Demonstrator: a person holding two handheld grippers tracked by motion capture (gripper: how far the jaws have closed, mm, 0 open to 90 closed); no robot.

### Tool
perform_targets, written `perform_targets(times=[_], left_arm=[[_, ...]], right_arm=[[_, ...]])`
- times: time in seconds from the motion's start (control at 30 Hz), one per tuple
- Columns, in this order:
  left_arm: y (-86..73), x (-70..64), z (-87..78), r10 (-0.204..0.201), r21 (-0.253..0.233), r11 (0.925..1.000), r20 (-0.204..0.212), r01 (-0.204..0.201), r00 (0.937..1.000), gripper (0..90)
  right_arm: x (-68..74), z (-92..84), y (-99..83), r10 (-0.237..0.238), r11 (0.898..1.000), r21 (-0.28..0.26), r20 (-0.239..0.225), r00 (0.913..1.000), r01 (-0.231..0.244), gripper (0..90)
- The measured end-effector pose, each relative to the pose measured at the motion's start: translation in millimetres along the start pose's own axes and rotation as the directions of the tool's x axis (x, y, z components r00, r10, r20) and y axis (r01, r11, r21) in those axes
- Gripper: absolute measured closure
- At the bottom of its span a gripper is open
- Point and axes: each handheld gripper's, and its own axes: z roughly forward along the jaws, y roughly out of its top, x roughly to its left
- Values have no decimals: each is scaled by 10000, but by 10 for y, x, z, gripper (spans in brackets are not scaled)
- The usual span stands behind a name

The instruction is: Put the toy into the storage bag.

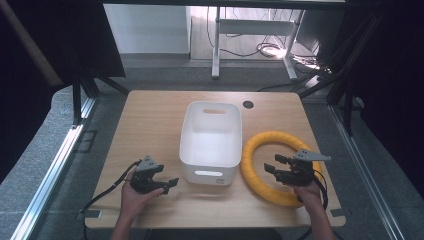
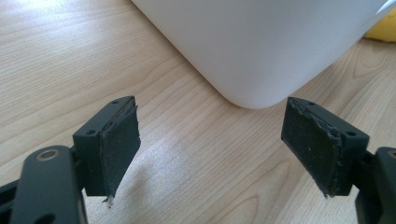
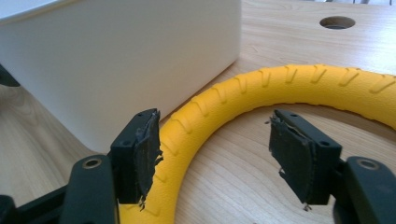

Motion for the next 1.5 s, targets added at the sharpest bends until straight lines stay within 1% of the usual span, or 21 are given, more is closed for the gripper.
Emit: perform_targets(times=[0.1, 0.17, 0.23, 0.3, 0.47, 0.5, 0.53, 0.57, 0.63, 0.7, 0.8, 0.9, 1.07, 1.2, 1.23, 1.33, 1.37, 1.4, 1.43, 1.5], left_arm=[[0, -8, 0, 4, 24, 10000, 18, -4, 10000, 195], [6, -12, -9, 2, 12, 10000, 23, -2, 10000, 194], [12, -13, -23, 1, -33, 10000, -22, -1, 10000, 194], [10, -17, -34, -8, -67, 10000, -88, 7, 10000, 192], [2, -28, -7, -24, -16, 10000, -99, 23, 9999, 187], [4, -29, 3, -14, 8, 10000, -73, 15, 10000, 187], [8, -34, 10, 13, 49, 10000, -68, -13, 10000, 187], [11, -45, 11, 47, 89, 9999, -59, -46, 10000, 187], [12, -70, -7, 176, 120, 9998, 46, -176, 9998, 187], [12, -71, -17, 164, 90, 9998, 64, -164, 9998, 187], [19, -56, -35, 224, 59, 9997, -38, -224, 9997, 188], [24, -53, -36, 169, 7, 9999, -71, -169, 9998, 190], [13, -65, -15, 182, 135, 9997, -149, -180, 9997, 193], [6, -76, 5, 171, 270, 9995, -80, -169, 9998, 193], [6, -75, 5, 163, 284, 9995, -73, -161, 9998, 193], [10, -64, -9, 191, 319, 9993, -132, -187, 9997, 194], [11, -64, -19, 193, 315, 9993, -126, -189, 9997, 195], [11, -64, -19, 193, 315, 9993, -126, -189, 9997, 196], [11, -64, -20, 180, 322, 9993, -122, -176, 9998, 196], [12, -67, -17, 130, 340, 9993, -67, -128, 9999, 197]], right_arm=[[-9, 0, -5, 27, 10000, 6, 65, 10000, -27, 323], [-2, 1, -5, -38, 10000, 41, 144, 9999, 37, 309], [-2, 4, -8, -98, 9999, 97, 153, 9998, 97, 303], [-12, 6, -14, -123, 9996, 264, 166, 9998, 118, 298], [-38, -13, -14, -64, 9996, 280, 132, 9999, 60, 299], [-34, -16, -7, -131, 9993, 352, 230, 9996, 123, 300], [-34, -16, -7, -131, 9993, 352, 230, 9996, 123, 300], [-16, -18, 11, -182, 9987, 477, 339, 9993, 166, 301], [-4, -21, 25, -150, 9985, 539, 297, 9994, 134, 304], [1, -21, 31, -133, 9984, 548, 288, 9995, 117, 305], [0, -20, 40, -146, 9978, 654, 245, 9996, 130, 305], [-14, -17, 43, -66, 9974, 718, 190, 9998, 52, 306], [-13, -55, 69, -58, 9975, 703, 112, 9999, 50, 310], [44, -88, 131, -294, 9963, 814, 11, 9996, 292, 310], [44, -88, 131, -294, 9963, 814, 11, 9996, 292, 310], [92, -91, 177, -435, 9938, 1024, -109, 9990, 444, 305], [129, -75, 199, -504, 9910, 1231, -263, 9984, 532, 301], [129, -75, 199, -504, 9910, 1231, -263, 9984, 532, 301], [153, -70, 206, -562, 9887, 1373, -299, 9980, 597, 300], [200, -58, 244, -814, 9783, 1880, -373, 9960, 870, 304]])
